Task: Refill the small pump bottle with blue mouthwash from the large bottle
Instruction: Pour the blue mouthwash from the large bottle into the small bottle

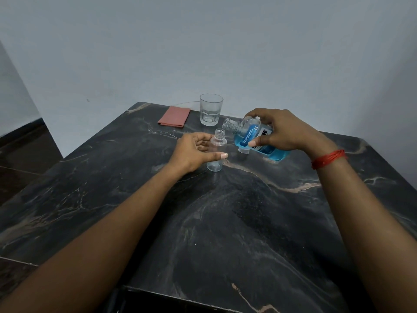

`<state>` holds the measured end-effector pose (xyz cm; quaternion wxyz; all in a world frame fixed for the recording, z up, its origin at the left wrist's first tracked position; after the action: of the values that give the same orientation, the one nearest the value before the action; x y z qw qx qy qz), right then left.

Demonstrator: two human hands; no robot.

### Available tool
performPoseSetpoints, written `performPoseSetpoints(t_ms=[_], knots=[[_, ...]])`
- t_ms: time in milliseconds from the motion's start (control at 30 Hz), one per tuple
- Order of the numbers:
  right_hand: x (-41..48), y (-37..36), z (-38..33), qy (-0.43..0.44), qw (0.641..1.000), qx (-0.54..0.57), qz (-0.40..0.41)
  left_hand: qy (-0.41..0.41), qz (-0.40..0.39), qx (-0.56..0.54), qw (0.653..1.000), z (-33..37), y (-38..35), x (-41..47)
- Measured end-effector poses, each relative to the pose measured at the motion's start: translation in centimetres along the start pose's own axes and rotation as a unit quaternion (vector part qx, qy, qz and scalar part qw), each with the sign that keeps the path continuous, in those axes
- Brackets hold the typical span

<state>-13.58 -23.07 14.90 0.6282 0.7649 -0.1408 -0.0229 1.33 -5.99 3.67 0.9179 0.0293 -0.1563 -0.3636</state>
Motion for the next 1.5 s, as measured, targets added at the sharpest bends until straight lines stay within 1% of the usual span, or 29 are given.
performPoseSetpoints(t_ms=[600,733,1500], knots=[[0.15,0.18,-0.23,0.007,0.999,-0.038,0.006,-0.004,-0.006,-0.003,1.000,-0.19,-0.13,0.05],[0.10,0.23,-0.58,0.021,0.999,-0.040,0.011,-0.004,-0.010,-0.011,1.000,-0.07,-0.10,0.03],[0.26,0.25,-0.59,0.020,0.998,-0.054,0.013,-0.008,-0.012,-0.012,1.000,0.23,-0.19,-0.21]])
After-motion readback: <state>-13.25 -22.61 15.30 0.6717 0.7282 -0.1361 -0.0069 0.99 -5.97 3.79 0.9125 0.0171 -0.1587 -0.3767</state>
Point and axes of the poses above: each hand's wrist, its own x-axis towards the middle knuckle, its own y-axis out of the back of the hand, z = x × y, the point moved 3 cm from there along x, towards the middle knuckle, and after that the axes turned 5 degrees about -x, right-handed, at the moved point
